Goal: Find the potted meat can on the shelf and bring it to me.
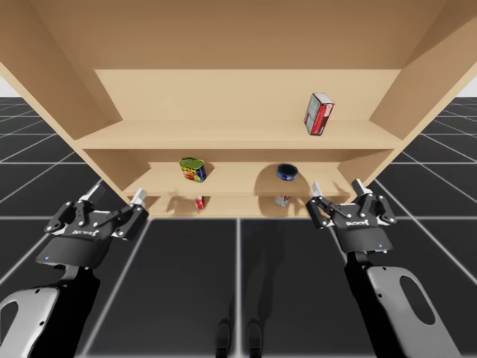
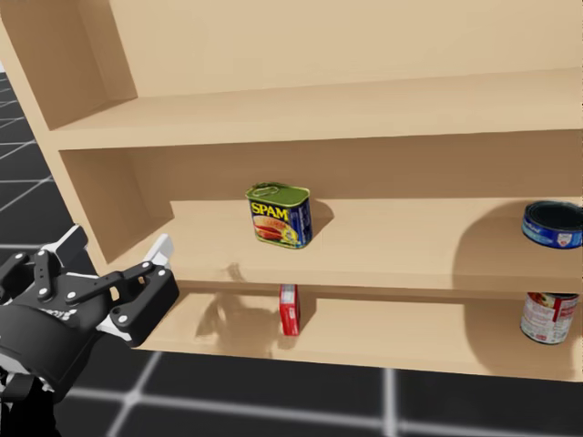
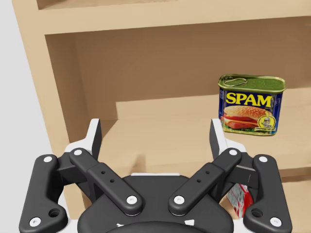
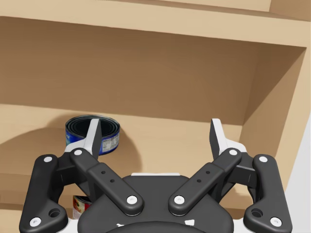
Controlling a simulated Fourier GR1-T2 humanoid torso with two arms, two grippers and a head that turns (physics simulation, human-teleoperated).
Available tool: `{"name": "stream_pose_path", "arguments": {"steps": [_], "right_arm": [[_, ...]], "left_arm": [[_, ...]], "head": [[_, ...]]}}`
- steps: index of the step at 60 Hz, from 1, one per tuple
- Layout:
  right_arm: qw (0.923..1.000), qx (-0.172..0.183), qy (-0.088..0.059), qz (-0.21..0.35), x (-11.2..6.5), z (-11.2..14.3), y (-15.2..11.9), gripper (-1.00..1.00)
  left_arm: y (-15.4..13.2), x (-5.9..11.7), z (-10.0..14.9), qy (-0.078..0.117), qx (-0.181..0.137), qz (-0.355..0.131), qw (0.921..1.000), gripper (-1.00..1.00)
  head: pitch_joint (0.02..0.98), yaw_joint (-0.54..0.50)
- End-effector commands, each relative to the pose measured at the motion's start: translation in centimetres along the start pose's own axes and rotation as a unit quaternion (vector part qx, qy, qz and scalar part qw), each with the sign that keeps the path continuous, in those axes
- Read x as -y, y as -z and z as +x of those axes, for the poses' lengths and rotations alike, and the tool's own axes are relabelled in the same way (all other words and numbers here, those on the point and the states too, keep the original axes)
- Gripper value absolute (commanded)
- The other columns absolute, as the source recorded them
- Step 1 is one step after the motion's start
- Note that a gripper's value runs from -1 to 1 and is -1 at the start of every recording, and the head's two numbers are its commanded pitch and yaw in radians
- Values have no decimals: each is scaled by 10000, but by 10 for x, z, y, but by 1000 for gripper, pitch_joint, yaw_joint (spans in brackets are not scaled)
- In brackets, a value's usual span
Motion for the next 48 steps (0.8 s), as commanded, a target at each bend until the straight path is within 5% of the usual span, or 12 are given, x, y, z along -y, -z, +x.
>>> {"name": "stream_pose_path", "arguments": {"steps": [1,12,33,48], "right_arm": [[10000,-43,38,-18,-1,-1,1,-1000],[9999,-74,122,-65,0,0,1,-1000],[9995,-148,287,-73,4,1,1,-1000],[9993,-173,320,-87,5,1,1,-1000]], "left_arm": [[-11,31,24,-171,-174,-643,9976,-1000],[3,59,33,-289,-417,-1136,9922,-1000],[43,92,10,-331,-568,-830,9944,-1000],[69,98,-1,-219,-593,-682,9957,-1000]], "head": [[555,215],[548,219],[552,214],[553,215]]}}
